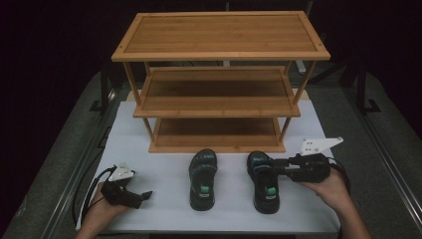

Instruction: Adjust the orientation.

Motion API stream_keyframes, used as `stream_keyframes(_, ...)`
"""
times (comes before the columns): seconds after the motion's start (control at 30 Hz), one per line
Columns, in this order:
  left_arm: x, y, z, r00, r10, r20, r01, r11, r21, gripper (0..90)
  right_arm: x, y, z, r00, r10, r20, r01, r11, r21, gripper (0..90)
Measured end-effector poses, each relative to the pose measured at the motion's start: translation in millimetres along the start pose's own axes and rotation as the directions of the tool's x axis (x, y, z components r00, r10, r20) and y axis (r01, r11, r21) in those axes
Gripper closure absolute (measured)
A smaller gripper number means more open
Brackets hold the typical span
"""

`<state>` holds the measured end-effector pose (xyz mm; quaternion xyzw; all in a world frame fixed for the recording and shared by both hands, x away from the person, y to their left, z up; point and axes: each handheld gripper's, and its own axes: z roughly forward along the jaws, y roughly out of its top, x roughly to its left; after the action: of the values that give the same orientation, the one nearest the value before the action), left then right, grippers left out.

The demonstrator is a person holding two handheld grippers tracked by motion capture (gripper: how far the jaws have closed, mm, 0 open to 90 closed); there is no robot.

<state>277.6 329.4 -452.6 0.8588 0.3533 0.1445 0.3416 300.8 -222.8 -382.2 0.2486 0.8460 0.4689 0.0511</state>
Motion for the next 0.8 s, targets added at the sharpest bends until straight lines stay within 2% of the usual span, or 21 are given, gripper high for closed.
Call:
stream_keyframes(0.13,0.0,0.0,0.0,1.0000,0.000,0.000,0.000,1.0000,0.000,0.0,-2.7,3.8,12.1,0.9992,0.007,-0.040,-0.006,1.000,0.020,65.0)
stream_keyframes(0.23,0.1,0.0,0.0,1.0000,0.000,0.000,0.000,1.0000,0.000,0.0,-4.1,4.1,17.6,0.9987,0.014,-0.048,-0.013,1.000,0.021,63.2)
stream_keyframes(0.33,0.2,0.0,-0.1,1.0000,0.002,0.000,-0.002,1.0000,0.001,0.0,-6.8,2.2,23.7,0.9965,0.044,-0.072,-0.040,0.998,0.049,60.2)
stream_keyframes(0.43,0.2,0.0,-0.1,1.0000,0.002,0.000,-0.002,1.0000,0.002,0.0,-8.3,1.0,28.6,0.9947,0.056,-0.087,-0.050,0.997,0.063,63.1)
stream_keyframes(0.5,0.2,0.0,-0.1,1.0000,0.001,0.000,-0.001,1.0000,0.002,0.0,-7.6,1.5,29.1,0.9964,0.043,-0.073,-0.038,0.997,0.069,67.6)
stream_keyframes(0.57,0.2,0.0,-0.2,1.0000,0.001,0.001,-0.001,1.0000,0.003,0.0,-8.3,2.2,28.4,0.9952,0.053,-0.082,-0.048,0.997,0.062,68.0)
stream_keyframes(0.73,0.1,0.0,0.0,1.0000,0.000,0.001,0.000,1.0000,0.000,0.0,-5.0,8.1,28.4,0.9974,0.032,-0.064,-0.028,0.997,0.070,68.3)
stream_keyframes(0.8,0.1,0.0,0.0,1.0000,0.000,0.000,0.000,1.0000,0.000,0.0,-3.6,12.2,31.3,0.9966,0.035,-0.075,-0.030,0.997,0.065,68.4)
